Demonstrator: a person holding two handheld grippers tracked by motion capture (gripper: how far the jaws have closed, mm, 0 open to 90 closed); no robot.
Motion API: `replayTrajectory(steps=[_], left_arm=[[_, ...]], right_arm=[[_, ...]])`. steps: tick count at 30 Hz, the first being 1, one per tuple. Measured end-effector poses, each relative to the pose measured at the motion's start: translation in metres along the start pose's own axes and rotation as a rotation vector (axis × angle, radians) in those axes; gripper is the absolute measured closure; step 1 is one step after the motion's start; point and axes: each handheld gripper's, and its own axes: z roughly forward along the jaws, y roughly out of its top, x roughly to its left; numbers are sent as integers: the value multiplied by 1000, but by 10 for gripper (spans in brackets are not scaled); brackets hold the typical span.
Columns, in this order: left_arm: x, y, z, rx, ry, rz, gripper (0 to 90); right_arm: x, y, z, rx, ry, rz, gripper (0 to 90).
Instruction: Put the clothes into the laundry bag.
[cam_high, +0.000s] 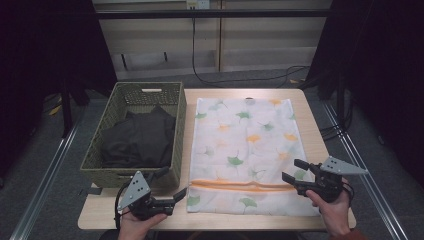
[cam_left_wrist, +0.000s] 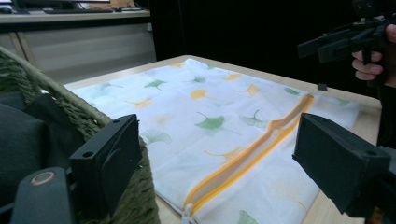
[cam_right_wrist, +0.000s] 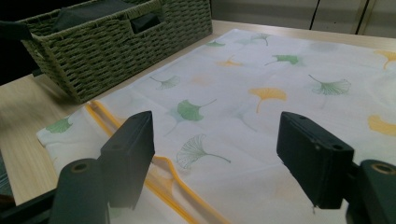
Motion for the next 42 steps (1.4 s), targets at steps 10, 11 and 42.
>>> replayTrajectory(steps=[10, 11, 42], left_arm=[[0, -3, 1, 14, 41, 19, 142], [0, -3, 1, 14, 45, 17, 141], [-2, -5, -2, 44, 44, 22, 119]], right_arm=[[3, 0, 15, 90, 41, -12, 299], [4, 0, 16, 104, 49, -11, 302], [20, 12, 113, 427, 220, -164, 523]])
